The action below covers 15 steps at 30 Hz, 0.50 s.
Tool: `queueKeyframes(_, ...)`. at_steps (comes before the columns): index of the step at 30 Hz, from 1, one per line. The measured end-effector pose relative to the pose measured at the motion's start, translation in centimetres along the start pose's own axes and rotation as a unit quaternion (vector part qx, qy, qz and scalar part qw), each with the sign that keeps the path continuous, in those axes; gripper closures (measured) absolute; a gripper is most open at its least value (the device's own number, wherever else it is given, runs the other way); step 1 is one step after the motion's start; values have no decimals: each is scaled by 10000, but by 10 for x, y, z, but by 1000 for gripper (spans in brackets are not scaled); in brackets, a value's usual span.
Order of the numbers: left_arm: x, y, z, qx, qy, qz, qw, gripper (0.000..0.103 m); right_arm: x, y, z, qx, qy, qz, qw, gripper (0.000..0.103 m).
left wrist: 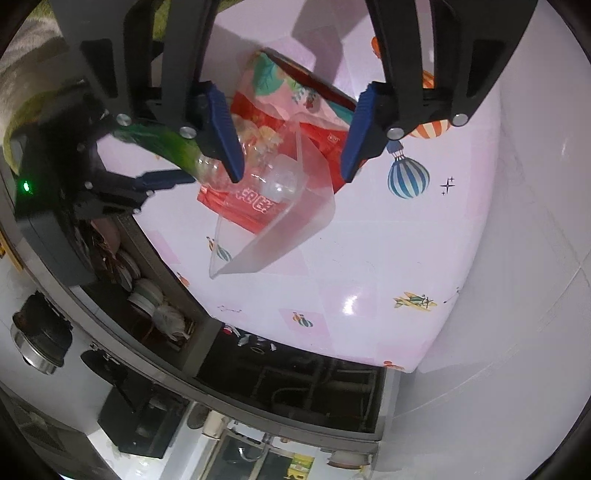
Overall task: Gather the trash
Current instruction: 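Grasp the green-liquid bottle with the right gripper while the left grasps the clear tray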
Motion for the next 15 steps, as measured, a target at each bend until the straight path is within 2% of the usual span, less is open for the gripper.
queueKeyframes(9,-16,14,-17,558,123,-65,9983,57,23,-15,11,-396,-295,178,9986,50)
queueKeyframes(15,-23,18,-25,731,104,-143,9972,58,28,-28,26,-838,-378,221,9955,50)
Point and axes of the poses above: each gripper's, at about its wrist camera, not at the fingertips, and x roughly against the way its jaws point, y to its left, z to its underside, the point moved 9 cm from there along -x, roughly the way its jaws point, and after that the axes turned 13 degrees about x, right-handed, at the moved point
